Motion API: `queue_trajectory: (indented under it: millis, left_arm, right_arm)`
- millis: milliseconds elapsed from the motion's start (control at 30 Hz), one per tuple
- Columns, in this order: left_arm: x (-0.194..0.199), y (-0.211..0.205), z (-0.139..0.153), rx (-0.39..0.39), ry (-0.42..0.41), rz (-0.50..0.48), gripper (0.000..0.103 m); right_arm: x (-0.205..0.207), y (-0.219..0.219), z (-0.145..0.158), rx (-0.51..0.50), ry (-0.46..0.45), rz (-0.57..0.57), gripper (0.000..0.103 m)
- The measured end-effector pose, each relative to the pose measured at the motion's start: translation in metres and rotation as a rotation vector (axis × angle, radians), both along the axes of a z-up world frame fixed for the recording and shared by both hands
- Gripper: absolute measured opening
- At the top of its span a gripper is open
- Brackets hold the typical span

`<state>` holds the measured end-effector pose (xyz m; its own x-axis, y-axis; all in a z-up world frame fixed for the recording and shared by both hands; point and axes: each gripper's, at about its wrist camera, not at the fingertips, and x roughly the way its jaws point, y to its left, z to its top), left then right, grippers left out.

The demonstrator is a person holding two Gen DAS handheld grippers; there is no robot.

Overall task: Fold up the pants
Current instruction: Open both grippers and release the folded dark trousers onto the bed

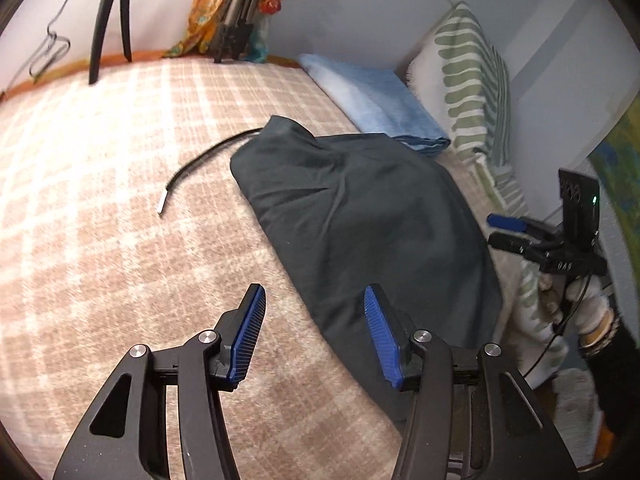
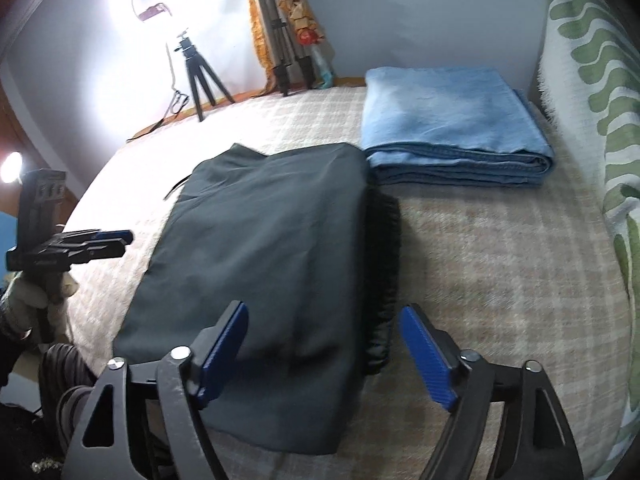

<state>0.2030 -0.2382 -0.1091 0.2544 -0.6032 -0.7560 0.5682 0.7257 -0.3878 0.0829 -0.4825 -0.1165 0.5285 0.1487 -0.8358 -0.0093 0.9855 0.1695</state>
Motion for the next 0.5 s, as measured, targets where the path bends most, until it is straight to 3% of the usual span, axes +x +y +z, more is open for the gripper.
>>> queue_trajectory:
  millis: [267, 367, 500]
  left_arm:
    - [-0.011, -0.017, 0.009, 0.055, -0.108, -0.022, 0.051]
    - [-0.012, -0.022, 0.010, 0.062, -0.113, -0.026, 0.060]
    - [-0.012, -0.028, 0.008, 0.098, -0.121, -0.024, 0.060]
  right_arm:
    - [0.010, -0.009, -0.003, -0.102, -0.055, -0.036, 0.088]
    - [0.013, -0.013, -0.001, -0.079, -0.081, -0.023, 0.097]
    - [0.023, -0.018, -0.001, -0.071, -0.083, -0.020, 0.103]
